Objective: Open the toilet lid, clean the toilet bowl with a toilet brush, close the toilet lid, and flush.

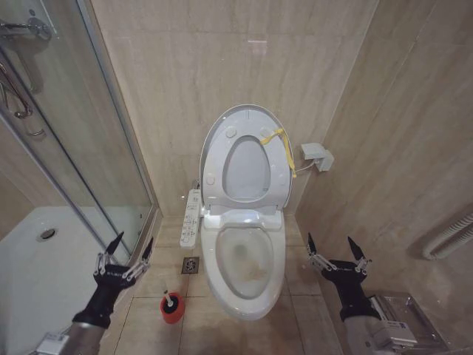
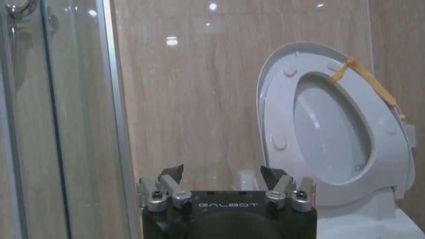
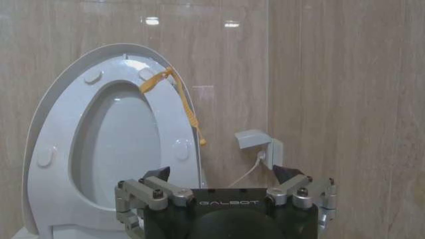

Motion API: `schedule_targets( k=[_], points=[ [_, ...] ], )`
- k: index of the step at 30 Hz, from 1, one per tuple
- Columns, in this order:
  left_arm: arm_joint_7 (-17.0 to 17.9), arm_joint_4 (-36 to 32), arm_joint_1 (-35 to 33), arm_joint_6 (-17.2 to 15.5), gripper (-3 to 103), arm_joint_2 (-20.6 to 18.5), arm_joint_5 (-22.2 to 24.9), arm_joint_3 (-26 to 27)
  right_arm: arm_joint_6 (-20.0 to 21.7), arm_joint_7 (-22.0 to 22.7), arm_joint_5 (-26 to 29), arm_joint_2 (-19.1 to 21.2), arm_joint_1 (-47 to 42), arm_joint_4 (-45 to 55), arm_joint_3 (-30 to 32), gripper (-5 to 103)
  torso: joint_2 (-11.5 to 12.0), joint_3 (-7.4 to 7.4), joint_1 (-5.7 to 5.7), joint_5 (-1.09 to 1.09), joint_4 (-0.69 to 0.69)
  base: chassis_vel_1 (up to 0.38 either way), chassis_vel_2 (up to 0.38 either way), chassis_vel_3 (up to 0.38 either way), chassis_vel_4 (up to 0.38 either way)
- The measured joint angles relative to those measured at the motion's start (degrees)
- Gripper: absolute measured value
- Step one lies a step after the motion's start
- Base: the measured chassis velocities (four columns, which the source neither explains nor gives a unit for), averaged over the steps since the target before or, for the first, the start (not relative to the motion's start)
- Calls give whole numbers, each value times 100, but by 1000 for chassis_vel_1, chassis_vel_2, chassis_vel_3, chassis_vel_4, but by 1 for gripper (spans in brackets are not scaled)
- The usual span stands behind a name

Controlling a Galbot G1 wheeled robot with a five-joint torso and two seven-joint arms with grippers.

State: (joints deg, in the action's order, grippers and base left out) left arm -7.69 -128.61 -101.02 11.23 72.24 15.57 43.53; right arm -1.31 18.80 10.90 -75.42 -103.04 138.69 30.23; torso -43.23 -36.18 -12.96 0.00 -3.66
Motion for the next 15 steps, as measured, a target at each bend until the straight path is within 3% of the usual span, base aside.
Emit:
schedule_targets(
  k=[7, 15],
  points=[
    [-91, 440, 63, 289, 81, 63, -32, -76, 0, 0, 0, 0, 0, 0, 0, 100, 0, 0, 0, 1, -2, 0, 0, 0, 0],
    [-189, 1418, 115, 1071, 85, 315, -195, -297, 0, 0, 0, 0, 0, 0, 0, 100, 0, 0, 0, 1, 0, 0, 0, 0, 0]
  ],
)
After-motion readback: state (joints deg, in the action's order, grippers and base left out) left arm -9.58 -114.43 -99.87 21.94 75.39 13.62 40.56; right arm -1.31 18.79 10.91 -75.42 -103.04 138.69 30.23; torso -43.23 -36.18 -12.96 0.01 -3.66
